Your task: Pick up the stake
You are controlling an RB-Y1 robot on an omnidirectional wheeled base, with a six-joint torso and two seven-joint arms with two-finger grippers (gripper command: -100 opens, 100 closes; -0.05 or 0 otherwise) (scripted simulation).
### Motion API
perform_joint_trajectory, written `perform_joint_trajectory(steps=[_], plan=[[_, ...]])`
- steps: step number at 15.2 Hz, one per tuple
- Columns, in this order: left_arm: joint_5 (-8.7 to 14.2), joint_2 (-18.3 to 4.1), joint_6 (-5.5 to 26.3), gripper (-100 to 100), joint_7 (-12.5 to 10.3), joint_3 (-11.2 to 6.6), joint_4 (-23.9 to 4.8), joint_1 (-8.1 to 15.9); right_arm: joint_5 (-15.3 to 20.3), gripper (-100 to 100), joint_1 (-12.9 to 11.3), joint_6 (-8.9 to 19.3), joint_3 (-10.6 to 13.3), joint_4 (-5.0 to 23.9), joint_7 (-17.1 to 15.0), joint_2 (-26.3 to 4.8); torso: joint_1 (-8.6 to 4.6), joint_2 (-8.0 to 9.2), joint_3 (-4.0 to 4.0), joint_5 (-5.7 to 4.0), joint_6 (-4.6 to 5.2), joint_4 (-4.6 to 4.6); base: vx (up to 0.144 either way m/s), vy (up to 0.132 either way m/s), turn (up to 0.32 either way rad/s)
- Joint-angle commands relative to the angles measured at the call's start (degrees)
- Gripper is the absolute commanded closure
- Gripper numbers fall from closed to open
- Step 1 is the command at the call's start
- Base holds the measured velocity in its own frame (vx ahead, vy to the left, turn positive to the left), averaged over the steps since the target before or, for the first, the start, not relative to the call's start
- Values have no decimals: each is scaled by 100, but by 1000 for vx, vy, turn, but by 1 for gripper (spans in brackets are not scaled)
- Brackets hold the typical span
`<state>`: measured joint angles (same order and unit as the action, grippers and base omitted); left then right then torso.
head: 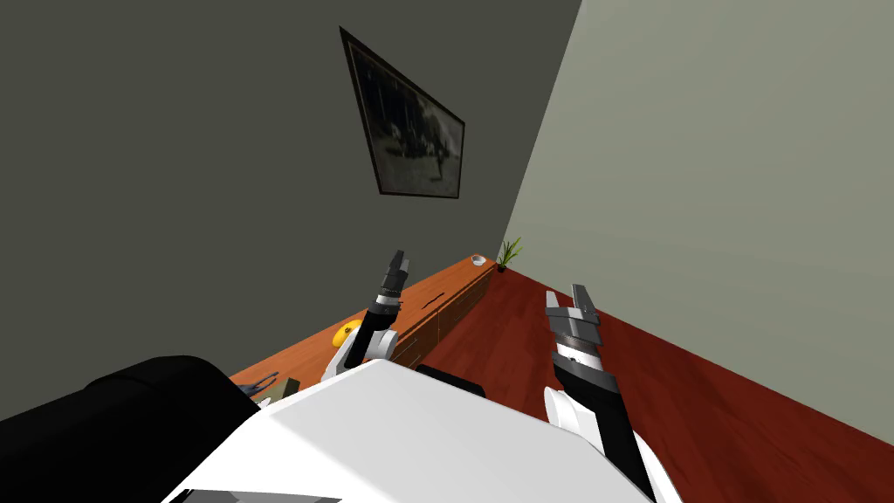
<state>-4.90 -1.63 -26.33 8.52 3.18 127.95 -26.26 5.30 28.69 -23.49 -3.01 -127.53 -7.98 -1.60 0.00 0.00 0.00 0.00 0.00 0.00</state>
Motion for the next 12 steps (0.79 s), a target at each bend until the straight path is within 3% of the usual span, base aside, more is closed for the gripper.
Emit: perform_joint_trajectory(steps=[1,6,10,12], plan=[[41,-171,54,-100,-16,-30,-58,-9,0,0,0,0,0,0,0,0,0,0,0,0,0,0,10,-6,-27],[375,-730,492,-100,-143,-274,-533,-88,0,0,1,0,1,0,0,1,-23,-32,-18,-4,2,-7,69,-56,-89],[586,-921,770,-100,-224,-429,-834,-138,0,0,1,0,1,0,0,1,-24,-51,-30,-5,2,-12,116,-60,-90],[833,-1092,1067,-100,-318,-611,-1185,-197,0,0,1,0,1,0,0,1,-25,-53,-30,-5,1,-12,131,-69,-133]])
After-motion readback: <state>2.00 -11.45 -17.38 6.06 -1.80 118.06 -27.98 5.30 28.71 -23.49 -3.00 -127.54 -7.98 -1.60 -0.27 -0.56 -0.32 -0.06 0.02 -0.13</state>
